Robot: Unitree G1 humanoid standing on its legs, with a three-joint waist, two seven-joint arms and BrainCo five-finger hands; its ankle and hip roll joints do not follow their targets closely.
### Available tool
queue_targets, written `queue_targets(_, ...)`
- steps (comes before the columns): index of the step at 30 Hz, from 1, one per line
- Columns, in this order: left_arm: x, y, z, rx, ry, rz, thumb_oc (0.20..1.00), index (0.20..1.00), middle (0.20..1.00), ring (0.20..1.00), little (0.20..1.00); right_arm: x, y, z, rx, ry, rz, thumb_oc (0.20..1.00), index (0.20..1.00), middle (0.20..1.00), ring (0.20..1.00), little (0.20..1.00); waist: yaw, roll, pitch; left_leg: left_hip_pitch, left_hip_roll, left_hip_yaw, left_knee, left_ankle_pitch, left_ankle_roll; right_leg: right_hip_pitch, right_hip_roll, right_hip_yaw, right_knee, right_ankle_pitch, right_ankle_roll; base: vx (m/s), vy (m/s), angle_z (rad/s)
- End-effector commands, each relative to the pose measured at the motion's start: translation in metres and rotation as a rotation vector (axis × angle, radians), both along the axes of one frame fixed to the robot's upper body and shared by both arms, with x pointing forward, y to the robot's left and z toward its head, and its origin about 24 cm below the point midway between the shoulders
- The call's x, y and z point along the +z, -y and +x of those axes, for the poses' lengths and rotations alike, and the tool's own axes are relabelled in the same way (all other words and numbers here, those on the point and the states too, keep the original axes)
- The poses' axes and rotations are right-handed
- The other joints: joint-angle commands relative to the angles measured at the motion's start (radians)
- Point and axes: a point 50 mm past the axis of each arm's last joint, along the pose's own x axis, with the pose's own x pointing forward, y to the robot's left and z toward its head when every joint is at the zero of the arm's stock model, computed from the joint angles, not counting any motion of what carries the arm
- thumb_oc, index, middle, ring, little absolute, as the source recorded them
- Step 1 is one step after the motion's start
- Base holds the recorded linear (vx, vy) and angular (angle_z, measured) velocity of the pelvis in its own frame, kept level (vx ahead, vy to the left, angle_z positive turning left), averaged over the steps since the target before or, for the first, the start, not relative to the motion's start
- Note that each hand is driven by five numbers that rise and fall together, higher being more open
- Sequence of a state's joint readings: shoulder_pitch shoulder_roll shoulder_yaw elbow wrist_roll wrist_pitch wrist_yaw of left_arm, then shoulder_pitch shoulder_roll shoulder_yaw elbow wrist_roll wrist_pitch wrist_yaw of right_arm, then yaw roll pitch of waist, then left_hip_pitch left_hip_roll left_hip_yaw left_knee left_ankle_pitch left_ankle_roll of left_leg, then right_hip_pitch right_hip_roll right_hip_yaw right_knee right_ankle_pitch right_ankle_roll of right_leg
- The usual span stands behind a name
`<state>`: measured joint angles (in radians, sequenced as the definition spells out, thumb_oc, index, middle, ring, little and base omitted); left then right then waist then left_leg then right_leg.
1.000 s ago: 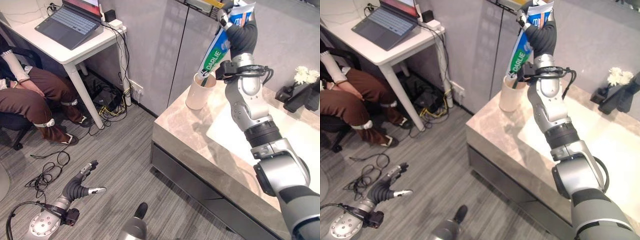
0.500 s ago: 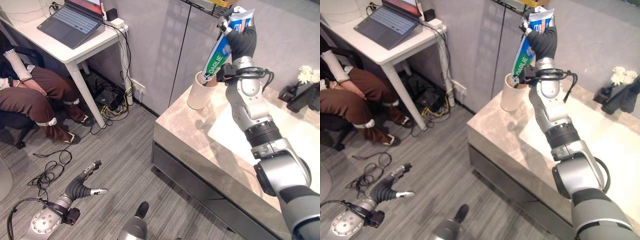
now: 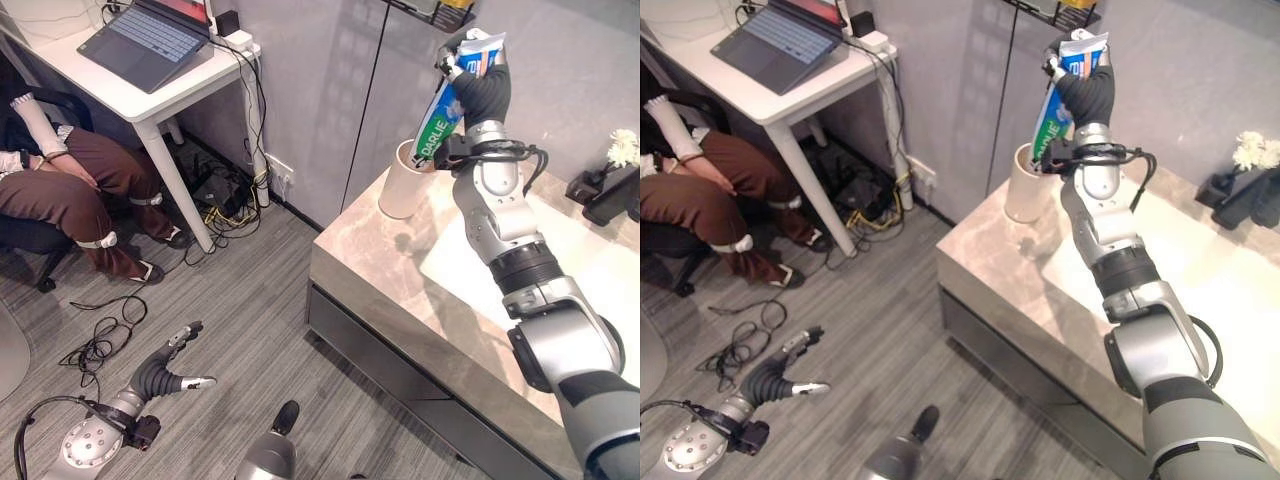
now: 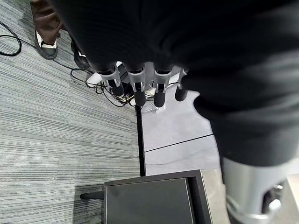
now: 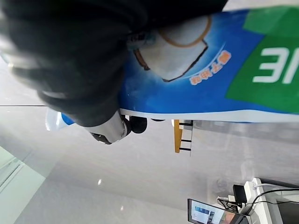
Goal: Put brush and paste in cup on sink, flatten towel.
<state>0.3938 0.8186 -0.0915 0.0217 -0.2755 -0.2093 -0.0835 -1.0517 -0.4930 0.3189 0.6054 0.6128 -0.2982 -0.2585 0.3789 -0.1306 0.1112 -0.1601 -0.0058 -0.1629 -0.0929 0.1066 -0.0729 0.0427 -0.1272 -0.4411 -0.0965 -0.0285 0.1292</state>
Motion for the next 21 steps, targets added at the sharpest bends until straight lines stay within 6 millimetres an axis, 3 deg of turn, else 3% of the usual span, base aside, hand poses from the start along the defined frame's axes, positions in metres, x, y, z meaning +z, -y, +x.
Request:
queue_targets(1,0.004,-0.001,-0.003,-0.006,0.025,0.007,1.000,1.000,1.000,1.000,1.000,0.038,0.002,-0.009,-0.005,0.136,-0.069,0.200,0.200,0.200,0.200,0.200,0.021,-0.027,-0.021,0.056,0.008,0.002,0.006,-0.071,0.028,0.007,-0.036,0.003,0.009,0.110,0.021,0.00,0.000,0.00)
queue_targets(20,0.002,-0.001,-0.004,0.008,0.020,-0.010,1.000,1.000,1.000,1.000,1.000,0.015,-0.006,0.001,0.009,0.046,-0.047,0.200,0.200,0.200,0.200,0.200,0.027,-0.039,-0.010,0.055,0.014,0.010,0.006,-0.072,0.031,-0.003,-0.030,0.016,0.009,0.116,0.019,0.00,0.000,0.00)
queue_targets(21,0.002,-0.001,-0.003,0.006,0.022,-0.009,1.000,1.000,1.000,1.000,1.000,0.015,-0.007,0.001,0.010,0.043,-0.051,0.363,0.363,0.363,0.363,0.363,0.026,-0.042,-0.009,0.051,0.012,0.008,0.006,-0.065,0.032,-0.006,-0.032,0.014,0.009,0.119,0.020,0.00,0.000,0.00)
